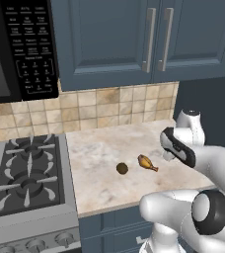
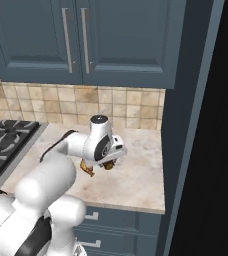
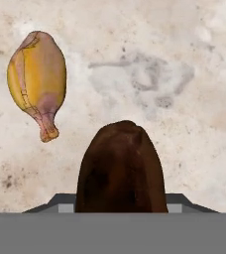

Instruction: Open the fridge, remove the kiwi, sweet potato, and chicken drumstick, and place them on any counter.

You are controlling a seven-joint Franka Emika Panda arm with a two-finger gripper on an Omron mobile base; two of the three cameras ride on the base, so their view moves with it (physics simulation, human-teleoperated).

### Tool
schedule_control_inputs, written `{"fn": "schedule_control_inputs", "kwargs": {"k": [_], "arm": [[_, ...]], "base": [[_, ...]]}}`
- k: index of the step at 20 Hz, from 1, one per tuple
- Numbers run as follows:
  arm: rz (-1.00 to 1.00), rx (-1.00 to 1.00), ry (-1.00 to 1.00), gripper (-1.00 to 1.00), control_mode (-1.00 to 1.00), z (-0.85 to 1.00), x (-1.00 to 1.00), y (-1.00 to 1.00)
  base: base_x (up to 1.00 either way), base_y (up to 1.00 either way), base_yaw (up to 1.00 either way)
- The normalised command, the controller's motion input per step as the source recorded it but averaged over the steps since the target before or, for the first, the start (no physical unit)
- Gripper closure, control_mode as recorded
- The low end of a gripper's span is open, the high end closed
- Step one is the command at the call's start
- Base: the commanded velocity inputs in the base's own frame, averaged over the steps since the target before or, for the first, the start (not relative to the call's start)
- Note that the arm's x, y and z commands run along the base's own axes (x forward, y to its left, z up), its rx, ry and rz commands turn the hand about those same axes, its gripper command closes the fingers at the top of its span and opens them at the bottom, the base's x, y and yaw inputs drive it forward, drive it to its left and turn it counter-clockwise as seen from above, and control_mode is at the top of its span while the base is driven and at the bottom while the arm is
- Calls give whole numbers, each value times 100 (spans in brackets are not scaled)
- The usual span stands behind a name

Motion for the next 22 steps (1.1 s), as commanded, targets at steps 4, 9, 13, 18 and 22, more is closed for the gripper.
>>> {"fn": "schedule_control_inputs", "kwargs": {"k": [4,9,13,18,22], "arm": [[0,0,15,100,-100,-34,37,-22],[0,0,11,100,-100,-39,26,-7],[0,0,5,100,-100,-45,16,0],[0,0,-3,100,-100,-54,5,0],[0,0,-21,-100,-100,-51,0,0]], "base": [[0,0,0],[0,0,0],[0,0,0],[0,0,0],[0,0,0]]}}
